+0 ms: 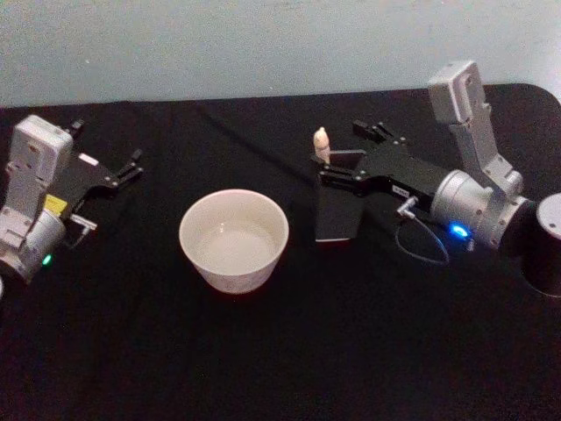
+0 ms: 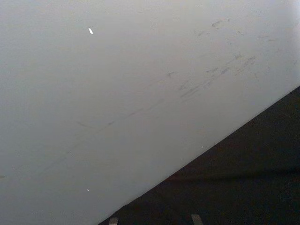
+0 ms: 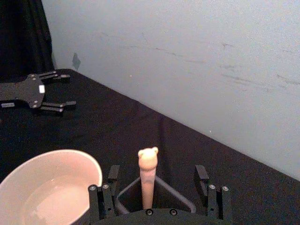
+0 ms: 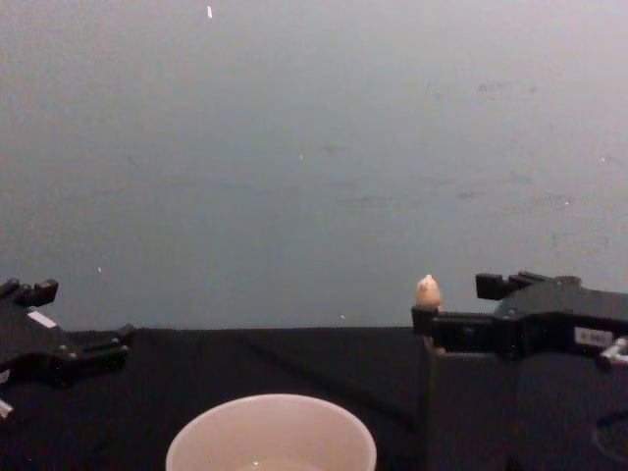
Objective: Pick up the stirring spoon with one hand, stir inside the cup, then place it back in its original position.
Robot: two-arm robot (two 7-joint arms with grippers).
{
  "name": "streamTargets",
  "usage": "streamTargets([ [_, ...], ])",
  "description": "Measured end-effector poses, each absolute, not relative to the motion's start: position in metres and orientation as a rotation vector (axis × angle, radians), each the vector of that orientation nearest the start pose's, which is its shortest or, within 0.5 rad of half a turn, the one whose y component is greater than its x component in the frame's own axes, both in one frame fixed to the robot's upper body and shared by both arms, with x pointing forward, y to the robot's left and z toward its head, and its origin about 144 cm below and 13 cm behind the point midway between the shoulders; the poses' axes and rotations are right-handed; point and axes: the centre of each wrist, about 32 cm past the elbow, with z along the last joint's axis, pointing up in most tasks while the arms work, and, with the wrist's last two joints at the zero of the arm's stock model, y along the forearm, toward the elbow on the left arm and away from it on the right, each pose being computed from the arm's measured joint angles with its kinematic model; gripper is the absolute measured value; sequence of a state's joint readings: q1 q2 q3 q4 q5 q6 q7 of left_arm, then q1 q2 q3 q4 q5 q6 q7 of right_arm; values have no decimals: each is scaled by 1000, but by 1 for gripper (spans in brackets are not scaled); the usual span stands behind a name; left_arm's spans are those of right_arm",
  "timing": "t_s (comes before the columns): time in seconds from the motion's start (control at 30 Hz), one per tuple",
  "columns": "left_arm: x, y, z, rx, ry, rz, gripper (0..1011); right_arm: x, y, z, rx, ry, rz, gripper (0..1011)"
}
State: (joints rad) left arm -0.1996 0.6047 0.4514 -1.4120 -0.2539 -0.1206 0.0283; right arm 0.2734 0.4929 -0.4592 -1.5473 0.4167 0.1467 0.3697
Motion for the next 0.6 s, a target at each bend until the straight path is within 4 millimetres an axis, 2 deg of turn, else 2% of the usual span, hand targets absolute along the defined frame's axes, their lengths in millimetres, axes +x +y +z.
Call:
streamTargets([
  [0.6,489,310,1140,304,-285,1248,1001,530,-230,1186,-199,-23,-821,1002],
])
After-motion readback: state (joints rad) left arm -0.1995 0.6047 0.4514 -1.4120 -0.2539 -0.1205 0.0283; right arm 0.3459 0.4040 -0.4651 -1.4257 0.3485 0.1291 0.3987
